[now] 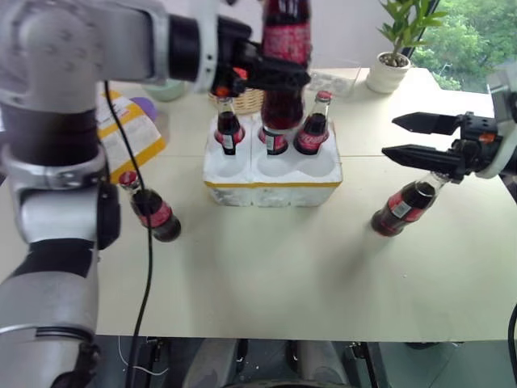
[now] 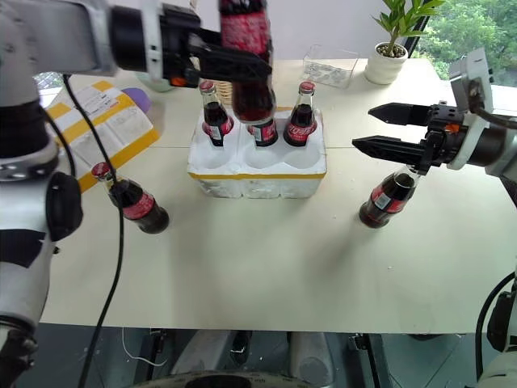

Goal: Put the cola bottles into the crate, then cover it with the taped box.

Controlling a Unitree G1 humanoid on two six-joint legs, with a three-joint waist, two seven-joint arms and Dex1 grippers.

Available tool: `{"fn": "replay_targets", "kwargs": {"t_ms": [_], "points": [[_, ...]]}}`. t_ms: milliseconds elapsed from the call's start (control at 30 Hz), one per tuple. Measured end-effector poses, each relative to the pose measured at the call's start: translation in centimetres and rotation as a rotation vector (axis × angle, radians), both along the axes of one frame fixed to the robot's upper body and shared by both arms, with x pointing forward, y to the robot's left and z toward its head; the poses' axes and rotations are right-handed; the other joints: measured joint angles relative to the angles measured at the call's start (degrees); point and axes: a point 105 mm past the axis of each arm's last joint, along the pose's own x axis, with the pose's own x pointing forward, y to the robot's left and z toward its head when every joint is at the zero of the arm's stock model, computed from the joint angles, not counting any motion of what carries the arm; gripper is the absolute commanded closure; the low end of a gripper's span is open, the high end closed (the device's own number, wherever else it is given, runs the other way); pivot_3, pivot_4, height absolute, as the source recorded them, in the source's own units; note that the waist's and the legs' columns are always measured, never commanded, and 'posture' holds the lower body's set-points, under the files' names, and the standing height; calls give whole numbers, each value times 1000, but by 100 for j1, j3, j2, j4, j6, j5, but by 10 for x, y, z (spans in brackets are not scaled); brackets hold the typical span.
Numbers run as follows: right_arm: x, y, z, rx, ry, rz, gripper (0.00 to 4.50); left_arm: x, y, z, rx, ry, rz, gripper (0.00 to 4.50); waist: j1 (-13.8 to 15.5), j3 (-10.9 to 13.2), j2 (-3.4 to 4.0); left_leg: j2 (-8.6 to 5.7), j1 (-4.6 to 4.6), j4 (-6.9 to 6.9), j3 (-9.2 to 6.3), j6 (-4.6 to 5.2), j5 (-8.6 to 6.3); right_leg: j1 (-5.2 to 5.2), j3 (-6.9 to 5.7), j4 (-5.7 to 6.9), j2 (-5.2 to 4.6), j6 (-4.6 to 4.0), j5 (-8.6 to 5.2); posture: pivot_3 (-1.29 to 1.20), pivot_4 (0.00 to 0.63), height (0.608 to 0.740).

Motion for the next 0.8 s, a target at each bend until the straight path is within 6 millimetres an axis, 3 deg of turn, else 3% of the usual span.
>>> {"fn": "replay_targets", "kwargs": {"t_ms": [300,633,800], "points": [[-2,-6,2,-7,-10,-24,0,34,3,-40,62,5,178,1715,-14,0,1,0,0,-2,2,-5,3,-4,2,4,1,0,0,0,150,738],[-3,-5,8,-29,-36,-16,0,41,-2,-79,65,79,193,1715,9,1,-1,0,-1,-1,2,-4,3,-4,1,3,1,0,0,0,150,738],[-2,-5,8,-34,-36,-16,0,39,0,-87,91,61,193,1715,-6,1,-1,1,-1,-1,2,-4,3,-4,1,3,1,0,0,0,150,738]]}}
